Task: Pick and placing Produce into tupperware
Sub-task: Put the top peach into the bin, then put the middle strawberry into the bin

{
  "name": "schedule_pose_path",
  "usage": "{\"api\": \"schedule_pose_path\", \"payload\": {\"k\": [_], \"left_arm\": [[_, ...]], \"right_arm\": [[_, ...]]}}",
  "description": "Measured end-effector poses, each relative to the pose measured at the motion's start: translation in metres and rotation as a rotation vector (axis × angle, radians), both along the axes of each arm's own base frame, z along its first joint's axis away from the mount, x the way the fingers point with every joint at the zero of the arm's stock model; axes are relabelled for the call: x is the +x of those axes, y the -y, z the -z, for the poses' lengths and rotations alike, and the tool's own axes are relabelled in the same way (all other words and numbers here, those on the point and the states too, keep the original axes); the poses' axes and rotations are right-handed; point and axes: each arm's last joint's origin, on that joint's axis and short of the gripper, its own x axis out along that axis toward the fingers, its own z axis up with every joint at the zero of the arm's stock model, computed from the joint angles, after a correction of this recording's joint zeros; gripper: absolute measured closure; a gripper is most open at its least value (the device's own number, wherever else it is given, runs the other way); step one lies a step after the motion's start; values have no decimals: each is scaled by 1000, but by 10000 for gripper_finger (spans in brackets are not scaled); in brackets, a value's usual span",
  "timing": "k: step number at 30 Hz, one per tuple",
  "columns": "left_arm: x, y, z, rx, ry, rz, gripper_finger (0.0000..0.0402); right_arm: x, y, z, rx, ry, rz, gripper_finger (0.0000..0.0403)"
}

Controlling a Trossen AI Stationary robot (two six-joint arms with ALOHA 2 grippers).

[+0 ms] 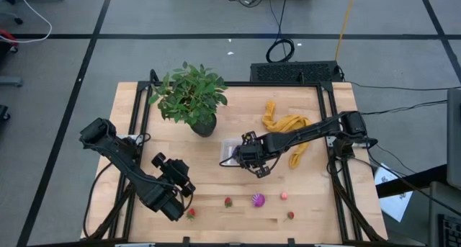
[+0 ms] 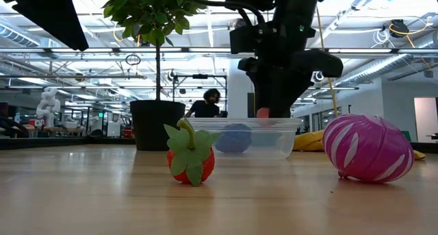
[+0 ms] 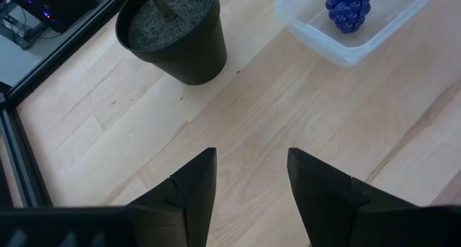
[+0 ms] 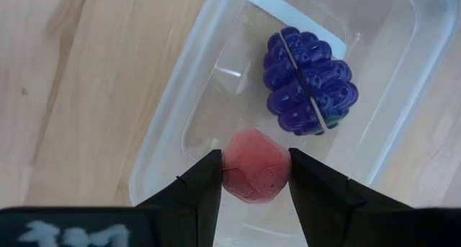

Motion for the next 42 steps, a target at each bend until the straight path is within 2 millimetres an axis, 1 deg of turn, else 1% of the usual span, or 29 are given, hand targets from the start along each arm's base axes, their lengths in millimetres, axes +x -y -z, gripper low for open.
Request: {"api": "schedule_pose_path", "payload": {"k": [27,37,40,42], "left_arm": [[2,1,1,-15,12,8,224],[2,1,1,-13,9,11,224],[2,1,1,-13,9,12,224],[2,2,1,-10,4,17,224]], "right_arm": [[1,0,0,-3,12,-18,258],[3,0,-1,-5,26,-20,204],[3,0,-1,-18,23,-38,195],[3,0,-1,-68,23,-59,193]]}}
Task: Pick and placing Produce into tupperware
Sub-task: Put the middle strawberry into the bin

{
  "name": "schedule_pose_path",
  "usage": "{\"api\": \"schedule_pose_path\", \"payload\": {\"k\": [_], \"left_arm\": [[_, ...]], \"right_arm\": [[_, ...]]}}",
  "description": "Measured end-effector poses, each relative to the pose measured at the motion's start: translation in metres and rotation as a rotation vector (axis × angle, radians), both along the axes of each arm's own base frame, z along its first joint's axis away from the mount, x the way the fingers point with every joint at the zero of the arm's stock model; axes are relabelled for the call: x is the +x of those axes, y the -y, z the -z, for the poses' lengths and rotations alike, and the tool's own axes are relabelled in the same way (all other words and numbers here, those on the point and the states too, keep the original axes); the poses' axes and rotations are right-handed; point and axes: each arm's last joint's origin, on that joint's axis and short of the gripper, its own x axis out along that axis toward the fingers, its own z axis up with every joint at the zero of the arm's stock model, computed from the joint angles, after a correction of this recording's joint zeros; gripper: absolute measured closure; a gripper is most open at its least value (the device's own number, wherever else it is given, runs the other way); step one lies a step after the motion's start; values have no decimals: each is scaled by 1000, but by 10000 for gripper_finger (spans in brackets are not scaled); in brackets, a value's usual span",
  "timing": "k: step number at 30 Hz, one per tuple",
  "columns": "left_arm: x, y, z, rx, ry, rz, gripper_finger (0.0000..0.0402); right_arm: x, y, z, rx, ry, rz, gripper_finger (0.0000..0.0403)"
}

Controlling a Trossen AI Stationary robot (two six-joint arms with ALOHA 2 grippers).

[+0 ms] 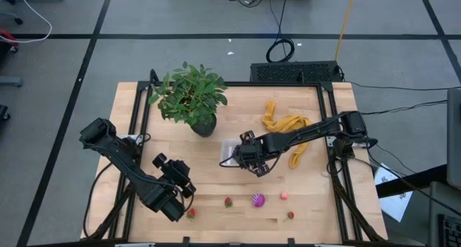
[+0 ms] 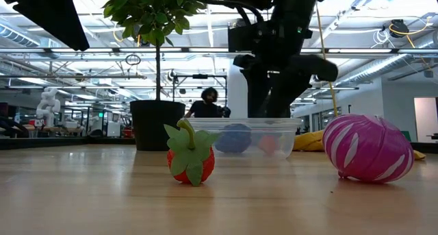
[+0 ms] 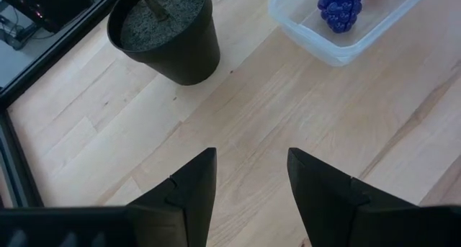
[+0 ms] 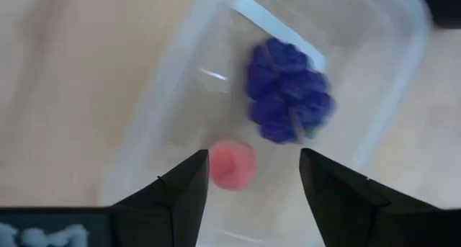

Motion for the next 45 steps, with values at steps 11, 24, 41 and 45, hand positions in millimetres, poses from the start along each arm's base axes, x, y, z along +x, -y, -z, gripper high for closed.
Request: {"api": "schedule_pose_path", "payload": {"k": [11,24,41,45], "left_arm": [[1,1,0,-9,5,13,224],[29,27,14,-111,86,232,224],[104,38,43,-309,211,536,224],[112,35,41,-434,254,508,224]], "right_arm": [[0,-37,-35,-197,21,-94,193],[-57,-80,-91,-47,119,146,193],[-90,-69,-128,18,185,230,193],[-90,-67,-129,8,177,218,193]]}}
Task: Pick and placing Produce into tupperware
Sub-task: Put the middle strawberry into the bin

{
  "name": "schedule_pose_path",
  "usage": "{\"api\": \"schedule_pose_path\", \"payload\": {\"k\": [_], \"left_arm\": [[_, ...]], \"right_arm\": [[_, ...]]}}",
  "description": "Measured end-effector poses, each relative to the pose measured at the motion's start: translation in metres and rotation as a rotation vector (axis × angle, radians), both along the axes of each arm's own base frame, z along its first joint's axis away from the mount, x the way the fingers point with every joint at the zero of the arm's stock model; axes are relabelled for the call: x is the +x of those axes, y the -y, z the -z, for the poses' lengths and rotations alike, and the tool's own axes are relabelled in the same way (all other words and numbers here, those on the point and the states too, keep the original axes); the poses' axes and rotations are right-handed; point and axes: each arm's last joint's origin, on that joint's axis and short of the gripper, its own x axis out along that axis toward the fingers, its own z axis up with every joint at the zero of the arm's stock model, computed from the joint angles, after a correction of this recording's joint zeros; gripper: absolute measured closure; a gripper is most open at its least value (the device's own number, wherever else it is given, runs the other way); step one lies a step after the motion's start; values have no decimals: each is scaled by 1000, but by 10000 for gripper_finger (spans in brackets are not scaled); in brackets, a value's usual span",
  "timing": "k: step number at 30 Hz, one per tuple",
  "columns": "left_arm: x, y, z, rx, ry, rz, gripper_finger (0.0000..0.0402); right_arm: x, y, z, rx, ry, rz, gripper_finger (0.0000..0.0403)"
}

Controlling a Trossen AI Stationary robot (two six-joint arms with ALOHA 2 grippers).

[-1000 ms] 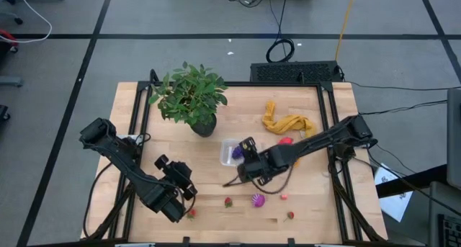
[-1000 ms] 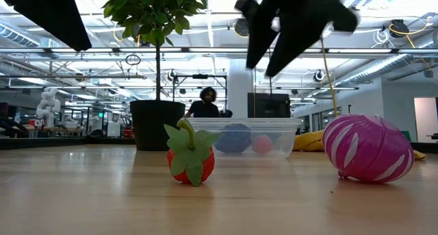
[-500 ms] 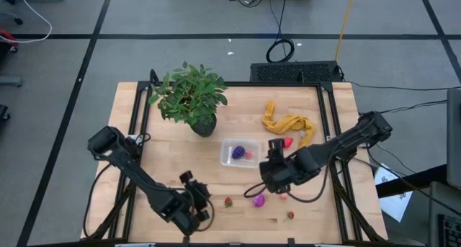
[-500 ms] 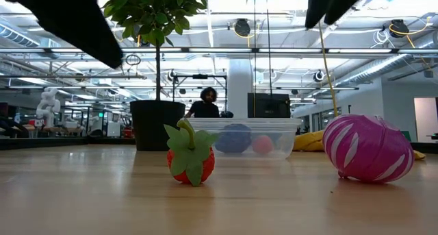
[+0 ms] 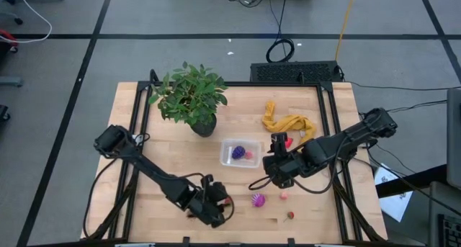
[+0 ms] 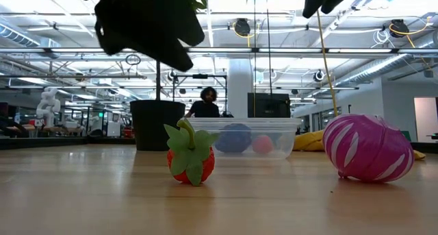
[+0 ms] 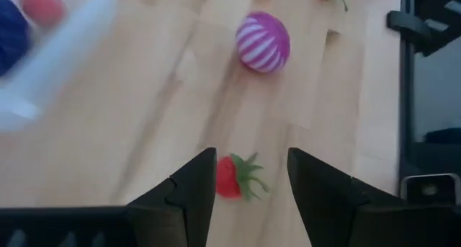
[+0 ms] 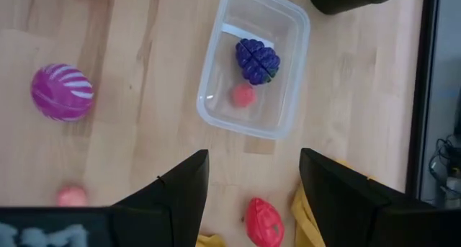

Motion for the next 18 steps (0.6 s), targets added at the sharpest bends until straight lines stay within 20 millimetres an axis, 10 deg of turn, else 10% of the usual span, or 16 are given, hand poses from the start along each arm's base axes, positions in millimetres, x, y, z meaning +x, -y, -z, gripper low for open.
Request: {"api": "schedule_pose_path", "payload": {"k": [18], "left_arm": [[11,13,39,-168,-50,-101,224]], "right_arm": [[0,0,0,-21,-12,-48,193]]}}
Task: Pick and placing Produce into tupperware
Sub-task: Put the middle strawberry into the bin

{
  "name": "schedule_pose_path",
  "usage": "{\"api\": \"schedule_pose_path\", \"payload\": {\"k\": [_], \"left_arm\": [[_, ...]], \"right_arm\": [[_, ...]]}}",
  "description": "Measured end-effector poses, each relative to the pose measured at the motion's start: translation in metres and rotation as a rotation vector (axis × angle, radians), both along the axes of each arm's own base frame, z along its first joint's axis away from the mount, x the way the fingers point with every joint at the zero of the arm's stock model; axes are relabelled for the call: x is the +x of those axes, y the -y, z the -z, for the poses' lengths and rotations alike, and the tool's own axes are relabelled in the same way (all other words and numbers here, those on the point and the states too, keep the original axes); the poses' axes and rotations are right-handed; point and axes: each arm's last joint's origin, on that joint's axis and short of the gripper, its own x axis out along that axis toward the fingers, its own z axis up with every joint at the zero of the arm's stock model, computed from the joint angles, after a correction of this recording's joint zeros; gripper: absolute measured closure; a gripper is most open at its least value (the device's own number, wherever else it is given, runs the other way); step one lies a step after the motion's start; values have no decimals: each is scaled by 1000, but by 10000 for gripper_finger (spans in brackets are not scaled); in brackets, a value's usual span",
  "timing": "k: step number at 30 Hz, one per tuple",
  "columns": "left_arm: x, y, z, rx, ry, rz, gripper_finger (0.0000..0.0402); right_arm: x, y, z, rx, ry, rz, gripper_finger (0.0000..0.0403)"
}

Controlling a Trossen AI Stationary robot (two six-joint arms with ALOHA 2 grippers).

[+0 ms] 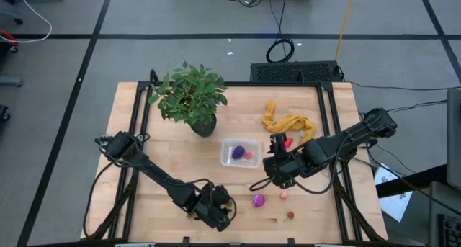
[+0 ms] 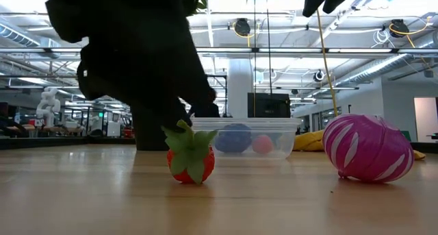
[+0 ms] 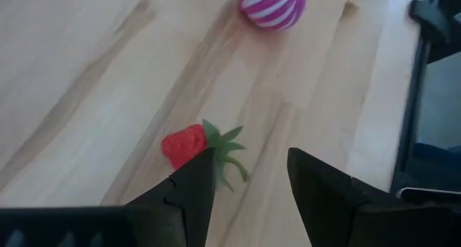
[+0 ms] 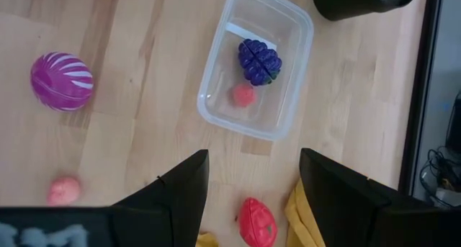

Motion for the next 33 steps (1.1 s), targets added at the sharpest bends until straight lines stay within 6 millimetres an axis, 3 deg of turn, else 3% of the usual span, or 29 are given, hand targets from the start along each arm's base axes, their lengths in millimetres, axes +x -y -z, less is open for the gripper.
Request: {"api": "schedule_pose_path", "payload": {"k": [14,20,26,33], "left_arm": [[6,-6,27,29,-67,-12,225],[7,-7,28,22,-78,-20,225],[10,-1,20,32,-37,3,225],[9,13,-12,175,-74,10,225]], "right_arm": [[1,-1,0,8,12,-1,193],[2,-1,-1,15,24,-1,193],[2,-1,-1,13,24,-7,193],[2,-1,-1,10,22,-14,193]]}}
